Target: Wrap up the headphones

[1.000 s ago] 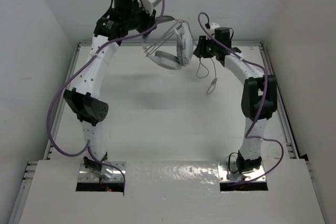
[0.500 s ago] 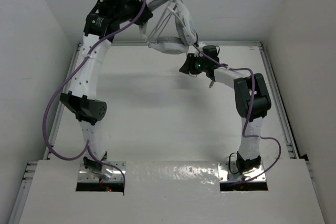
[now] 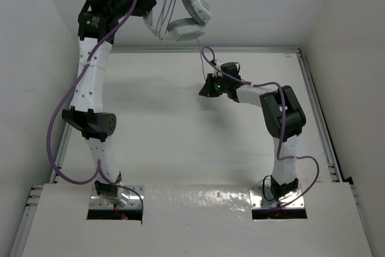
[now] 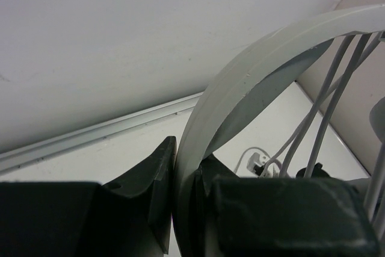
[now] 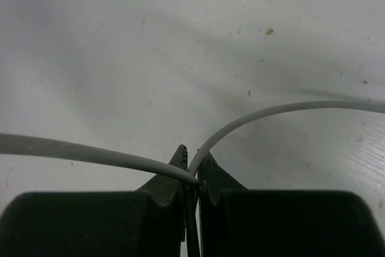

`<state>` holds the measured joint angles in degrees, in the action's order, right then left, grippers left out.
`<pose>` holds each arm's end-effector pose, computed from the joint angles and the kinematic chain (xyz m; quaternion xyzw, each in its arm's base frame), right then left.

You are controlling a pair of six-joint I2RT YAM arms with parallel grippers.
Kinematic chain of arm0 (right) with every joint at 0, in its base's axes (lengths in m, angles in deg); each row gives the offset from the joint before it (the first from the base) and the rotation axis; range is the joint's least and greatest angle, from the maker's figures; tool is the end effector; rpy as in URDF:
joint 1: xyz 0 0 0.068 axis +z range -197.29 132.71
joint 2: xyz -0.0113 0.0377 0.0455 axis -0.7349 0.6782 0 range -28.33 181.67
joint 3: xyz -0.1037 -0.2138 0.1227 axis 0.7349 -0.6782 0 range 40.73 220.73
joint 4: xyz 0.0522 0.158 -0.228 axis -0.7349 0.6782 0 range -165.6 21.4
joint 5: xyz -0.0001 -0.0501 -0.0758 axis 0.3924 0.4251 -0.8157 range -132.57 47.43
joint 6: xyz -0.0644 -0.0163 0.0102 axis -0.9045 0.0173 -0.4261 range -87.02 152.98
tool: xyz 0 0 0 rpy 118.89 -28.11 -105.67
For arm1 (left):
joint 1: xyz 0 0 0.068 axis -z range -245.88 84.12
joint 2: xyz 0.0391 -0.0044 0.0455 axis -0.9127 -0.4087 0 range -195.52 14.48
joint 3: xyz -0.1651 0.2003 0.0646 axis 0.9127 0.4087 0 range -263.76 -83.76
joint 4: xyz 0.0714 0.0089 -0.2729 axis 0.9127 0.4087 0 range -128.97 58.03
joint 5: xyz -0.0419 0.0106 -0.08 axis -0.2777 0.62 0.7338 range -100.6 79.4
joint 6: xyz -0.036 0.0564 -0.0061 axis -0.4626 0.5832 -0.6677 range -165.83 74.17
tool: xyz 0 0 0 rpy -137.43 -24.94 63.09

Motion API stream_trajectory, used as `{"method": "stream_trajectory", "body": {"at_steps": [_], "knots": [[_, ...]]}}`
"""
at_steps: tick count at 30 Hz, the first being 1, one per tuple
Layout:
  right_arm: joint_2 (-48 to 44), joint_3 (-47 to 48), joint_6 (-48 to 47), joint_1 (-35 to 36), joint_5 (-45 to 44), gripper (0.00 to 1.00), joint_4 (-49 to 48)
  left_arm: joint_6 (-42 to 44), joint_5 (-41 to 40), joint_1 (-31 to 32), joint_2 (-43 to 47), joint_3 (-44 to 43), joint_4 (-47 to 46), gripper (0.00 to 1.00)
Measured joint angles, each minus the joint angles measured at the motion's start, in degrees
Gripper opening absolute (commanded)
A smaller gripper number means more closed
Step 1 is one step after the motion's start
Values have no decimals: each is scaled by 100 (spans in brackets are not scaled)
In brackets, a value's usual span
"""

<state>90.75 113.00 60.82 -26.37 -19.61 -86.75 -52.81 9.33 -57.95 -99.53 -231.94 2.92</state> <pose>0.4338 0.1883 0.1138 -0.0382 0.8757 0.3460 0.3346 0.4291 -0.0782 0.5325 0.1199 0.7407 -0.2133 0.6257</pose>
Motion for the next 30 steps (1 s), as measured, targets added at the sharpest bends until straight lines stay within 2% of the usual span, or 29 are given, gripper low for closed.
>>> {"method": "stream_trajectory", "body": {"at_steps": [5,10,15,23,30], "knots": [[-114,-125,-138,407,-72,0,26,-391,-234,-103,-22,4,81,0],[-273,-72,-367,1486,-87,0,122,-1237,-461,-494,-114,190,37,0],[-105,769,-691,2430,-15,0,658,-2015,-291,-780,-273,625,-83,0],[387,2026,-1172,2693,74,0,1812,-2448,-138,-824,-411,1001,-365,0],[284,2490,-1620,2861,341,0,2697,-1891,-787,-798,-409,1714,-525,0]]}}
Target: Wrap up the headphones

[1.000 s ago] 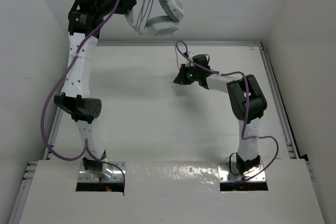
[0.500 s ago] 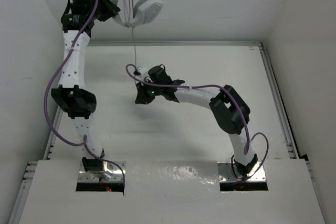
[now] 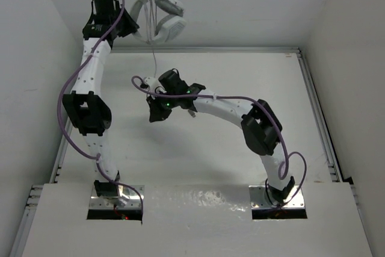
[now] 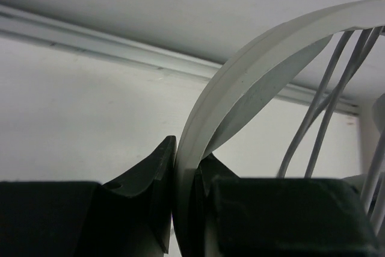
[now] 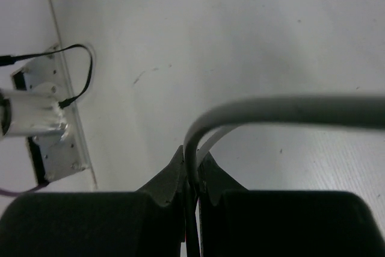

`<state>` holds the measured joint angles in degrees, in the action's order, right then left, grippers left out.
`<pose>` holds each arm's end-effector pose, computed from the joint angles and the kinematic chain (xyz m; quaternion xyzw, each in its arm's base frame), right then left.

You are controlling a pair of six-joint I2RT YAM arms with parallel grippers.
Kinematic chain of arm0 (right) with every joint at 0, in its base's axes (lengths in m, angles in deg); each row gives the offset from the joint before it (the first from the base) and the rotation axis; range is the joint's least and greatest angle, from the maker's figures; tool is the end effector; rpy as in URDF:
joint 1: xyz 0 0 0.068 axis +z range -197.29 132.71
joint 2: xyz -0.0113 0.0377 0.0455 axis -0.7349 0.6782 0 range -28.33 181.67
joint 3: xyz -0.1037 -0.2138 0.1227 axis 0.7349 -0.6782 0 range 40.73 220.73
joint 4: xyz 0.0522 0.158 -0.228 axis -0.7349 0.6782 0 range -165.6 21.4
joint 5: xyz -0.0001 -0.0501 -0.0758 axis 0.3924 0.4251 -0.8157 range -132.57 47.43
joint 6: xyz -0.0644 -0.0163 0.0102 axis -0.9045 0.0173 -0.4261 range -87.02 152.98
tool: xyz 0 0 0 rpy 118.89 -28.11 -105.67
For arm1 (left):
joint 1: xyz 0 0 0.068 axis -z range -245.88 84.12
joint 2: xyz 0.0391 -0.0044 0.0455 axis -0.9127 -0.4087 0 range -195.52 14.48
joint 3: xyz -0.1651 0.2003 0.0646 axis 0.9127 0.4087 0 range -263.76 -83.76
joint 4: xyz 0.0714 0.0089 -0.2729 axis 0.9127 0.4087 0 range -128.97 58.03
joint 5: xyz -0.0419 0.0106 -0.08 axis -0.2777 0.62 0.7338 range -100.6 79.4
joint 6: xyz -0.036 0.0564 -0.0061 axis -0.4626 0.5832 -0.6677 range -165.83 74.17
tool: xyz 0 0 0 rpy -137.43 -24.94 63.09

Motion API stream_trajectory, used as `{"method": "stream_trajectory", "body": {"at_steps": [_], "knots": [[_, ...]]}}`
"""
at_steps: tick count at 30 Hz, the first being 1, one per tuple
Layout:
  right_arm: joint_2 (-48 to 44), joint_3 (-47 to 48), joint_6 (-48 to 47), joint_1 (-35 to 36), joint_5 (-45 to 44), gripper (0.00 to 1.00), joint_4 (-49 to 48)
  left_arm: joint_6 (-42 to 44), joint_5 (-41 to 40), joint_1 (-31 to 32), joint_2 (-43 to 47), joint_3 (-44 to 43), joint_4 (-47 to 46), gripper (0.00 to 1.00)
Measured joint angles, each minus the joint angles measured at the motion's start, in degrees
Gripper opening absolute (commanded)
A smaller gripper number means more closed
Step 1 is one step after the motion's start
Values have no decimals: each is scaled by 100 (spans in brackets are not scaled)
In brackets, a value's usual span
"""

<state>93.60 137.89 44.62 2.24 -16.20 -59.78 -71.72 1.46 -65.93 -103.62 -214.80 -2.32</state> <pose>0.3175 0.4088 0.1960 -0.3774 0.8056 0.3855 0.2449 0.5044 -0.0107 0.4089 -0.1310 0.8243 -0.2073 0.5104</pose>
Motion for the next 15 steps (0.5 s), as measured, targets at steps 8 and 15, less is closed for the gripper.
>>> {"method": "stream_trajectory", "body": {"at_steps": [8,15], "knots": [[-946,586,-535,105,-35,0,916,1729,-1281,203,35,1161,-660,0],[-1635,1158,-997,42,-1622,0,1432,3810,-1902,1043,295,3108,-1128,0]]}}
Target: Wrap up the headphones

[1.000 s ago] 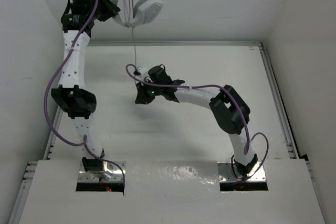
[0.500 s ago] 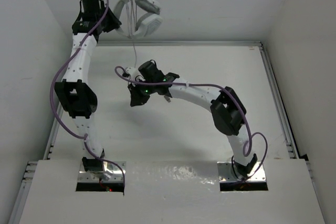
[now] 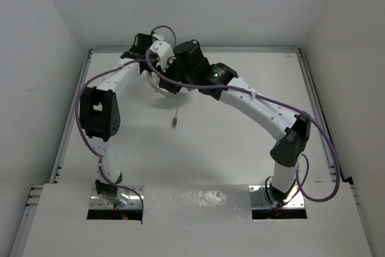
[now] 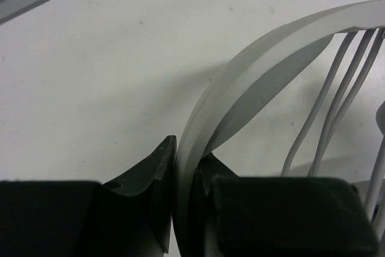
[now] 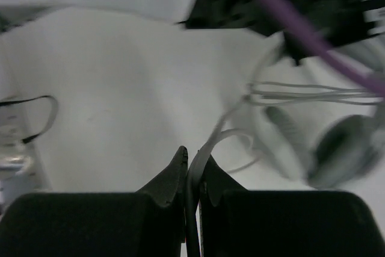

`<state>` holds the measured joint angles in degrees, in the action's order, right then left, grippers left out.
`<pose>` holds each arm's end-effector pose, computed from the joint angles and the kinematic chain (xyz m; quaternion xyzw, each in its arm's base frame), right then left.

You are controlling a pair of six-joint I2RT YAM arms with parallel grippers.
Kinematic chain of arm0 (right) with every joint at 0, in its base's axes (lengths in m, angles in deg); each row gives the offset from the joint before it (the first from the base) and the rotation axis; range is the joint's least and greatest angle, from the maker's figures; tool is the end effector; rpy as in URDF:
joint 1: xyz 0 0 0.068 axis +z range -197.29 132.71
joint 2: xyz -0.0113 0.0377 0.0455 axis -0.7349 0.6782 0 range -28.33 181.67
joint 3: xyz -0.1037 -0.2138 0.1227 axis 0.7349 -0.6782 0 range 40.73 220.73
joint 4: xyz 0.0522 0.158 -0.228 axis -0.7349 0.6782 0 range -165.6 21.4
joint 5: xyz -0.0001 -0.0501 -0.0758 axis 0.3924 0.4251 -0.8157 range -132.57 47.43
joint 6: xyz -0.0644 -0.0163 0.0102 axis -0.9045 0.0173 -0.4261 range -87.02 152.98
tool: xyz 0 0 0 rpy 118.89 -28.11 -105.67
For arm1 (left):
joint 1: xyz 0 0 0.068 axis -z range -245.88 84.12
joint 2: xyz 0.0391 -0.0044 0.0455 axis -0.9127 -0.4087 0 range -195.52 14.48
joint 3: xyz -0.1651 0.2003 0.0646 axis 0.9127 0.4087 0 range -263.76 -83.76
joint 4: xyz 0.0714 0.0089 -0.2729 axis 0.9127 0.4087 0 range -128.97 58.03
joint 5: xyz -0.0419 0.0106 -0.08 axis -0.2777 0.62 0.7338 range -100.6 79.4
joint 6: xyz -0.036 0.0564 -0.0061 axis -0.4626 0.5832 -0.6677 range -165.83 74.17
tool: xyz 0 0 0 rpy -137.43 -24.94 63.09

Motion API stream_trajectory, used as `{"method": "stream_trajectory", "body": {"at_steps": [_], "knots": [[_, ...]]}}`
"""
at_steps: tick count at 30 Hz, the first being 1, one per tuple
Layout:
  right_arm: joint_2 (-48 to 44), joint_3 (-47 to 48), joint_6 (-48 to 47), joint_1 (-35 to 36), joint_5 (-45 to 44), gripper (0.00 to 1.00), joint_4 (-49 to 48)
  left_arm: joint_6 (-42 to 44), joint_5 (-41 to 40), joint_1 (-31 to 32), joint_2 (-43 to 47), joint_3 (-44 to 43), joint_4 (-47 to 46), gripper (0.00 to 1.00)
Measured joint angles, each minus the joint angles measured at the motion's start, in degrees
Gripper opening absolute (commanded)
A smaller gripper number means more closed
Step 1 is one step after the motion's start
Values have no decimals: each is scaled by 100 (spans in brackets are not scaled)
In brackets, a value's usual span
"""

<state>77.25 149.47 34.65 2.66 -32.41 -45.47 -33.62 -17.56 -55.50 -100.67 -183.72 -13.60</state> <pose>0.2925 0.3627 0.3796 -0.3895 0.7559 0.2947 0.4359 0.4929 -0.0836 0.2527 0.1526 0.8941 0.0618 0.4165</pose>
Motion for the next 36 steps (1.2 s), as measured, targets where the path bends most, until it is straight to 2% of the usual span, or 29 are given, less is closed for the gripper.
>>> {"method": "stream_trajectory", "body": {"at_steps": [3,10,15,19,24,30,36], "knots": [[-50,15,-197,-94,-1143,0,247,660,103,280,0,201,63,0],[103,269,-662,-398,-3432,0,863,1751,411,306,153,205,190,0],[251,509,-925,-516,-4489,0,1307,2011,173,424,254,203,17,0],[251,509,-1058,-533,-4896,0,1458,2264,-31,496,256,131,-140,0],[251,514,-1075,-791,-4690,0,1220,2682,354,516,256,-315,94,0],[348,579,-562,-1904,-3047,0,634,2533,1023,684,269,-643,372,0],[455,138,116,-2490,-1834,0,142,2253,1502,710,267,-1257,1067,0]]}}
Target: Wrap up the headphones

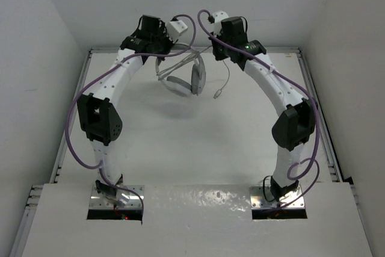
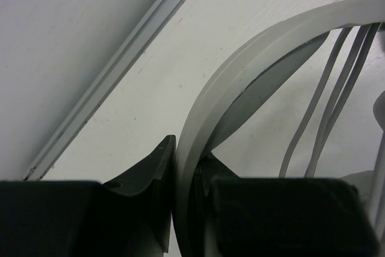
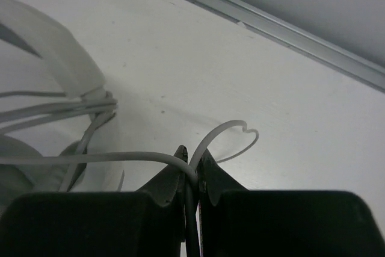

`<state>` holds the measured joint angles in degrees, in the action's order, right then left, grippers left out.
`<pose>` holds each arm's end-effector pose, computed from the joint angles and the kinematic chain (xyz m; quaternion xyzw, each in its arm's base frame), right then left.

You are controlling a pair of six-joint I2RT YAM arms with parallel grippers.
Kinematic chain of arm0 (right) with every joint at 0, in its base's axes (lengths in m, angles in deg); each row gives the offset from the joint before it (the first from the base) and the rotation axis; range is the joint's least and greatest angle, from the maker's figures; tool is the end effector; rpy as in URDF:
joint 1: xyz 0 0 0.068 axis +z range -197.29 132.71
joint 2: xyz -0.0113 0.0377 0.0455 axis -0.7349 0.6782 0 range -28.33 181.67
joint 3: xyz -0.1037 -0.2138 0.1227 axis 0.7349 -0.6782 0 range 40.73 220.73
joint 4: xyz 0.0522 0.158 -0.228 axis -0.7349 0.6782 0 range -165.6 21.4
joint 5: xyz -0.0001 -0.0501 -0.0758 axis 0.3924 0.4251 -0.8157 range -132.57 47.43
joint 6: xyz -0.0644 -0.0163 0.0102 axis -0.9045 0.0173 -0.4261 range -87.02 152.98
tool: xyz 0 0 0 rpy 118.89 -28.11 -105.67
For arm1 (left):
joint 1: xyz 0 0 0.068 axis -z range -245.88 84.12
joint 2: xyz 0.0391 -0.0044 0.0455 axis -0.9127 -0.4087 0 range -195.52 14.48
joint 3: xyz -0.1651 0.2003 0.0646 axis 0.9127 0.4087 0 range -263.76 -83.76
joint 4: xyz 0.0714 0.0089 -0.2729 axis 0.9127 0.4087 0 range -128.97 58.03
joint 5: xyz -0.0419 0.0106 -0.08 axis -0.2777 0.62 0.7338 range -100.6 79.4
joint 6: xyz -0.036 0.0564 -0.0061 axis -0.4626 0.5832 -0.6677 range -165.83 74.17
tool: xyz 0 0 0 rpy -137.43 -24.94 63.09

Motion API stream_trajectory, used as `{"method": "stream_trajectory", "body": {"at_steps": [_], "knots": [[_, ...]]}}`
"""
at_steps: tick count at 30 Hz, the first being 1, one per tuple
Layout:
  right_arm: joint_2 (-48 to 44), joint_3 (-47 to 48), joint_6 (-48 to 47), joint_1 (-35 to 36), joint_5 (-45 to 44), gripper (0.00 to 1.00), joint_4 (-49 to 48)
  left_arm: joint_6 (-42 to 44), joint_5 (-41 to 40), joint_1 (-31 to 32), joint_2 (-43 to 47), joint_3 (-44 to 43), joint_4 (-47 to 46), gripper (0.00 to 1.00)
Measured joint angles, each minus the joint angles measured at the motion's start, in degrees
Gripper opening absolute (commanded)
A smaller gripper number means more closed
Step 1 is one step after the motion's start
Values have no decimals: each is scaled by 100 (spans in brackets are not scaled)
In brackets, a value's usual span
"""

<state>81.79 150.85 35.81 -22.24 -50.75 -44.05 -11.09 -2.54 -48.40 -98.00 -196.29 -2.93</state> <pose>0.4420 0.1982 0.3497 -0.1336 0.8608 0.0569 0.4877 0.4639 -0.1539 0.3379 0.4198 0.7840 0.0061 0.4573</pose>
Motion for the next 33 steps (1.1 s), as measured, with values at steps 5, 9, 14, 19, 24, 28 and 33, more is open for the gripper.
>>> {"method": "stream_trajectory", "body": {"at_steps": [5,9,14,19,24,28,33], "knots": [[118,-219,546,-330,826,5,-634,-232,575,-37,2,-570,549,0],[127,-667,767,-398,1303,26,-1115,-332,933,-39,2,-907,999,0],[136,-1231,809,-435,1775,52,-1617,-527,1266,-81,2,-1421,1624,0],[136,-1991,796,-511,2109,69,-2140,-887,1587,-98,2,-2120,1799,0],[142,-2533,822,-542,2601,73,-2553,-1187,1856,-107,11,-2468,1814,0],[136,-2848,931,-544,3189,73,-3064,-1386,1967,-114,11,-2527,1838,0],[2,-3781,1113,-544,3578,73,-3609,-1528,1976,-160,11,-2538,1882,0]]}}
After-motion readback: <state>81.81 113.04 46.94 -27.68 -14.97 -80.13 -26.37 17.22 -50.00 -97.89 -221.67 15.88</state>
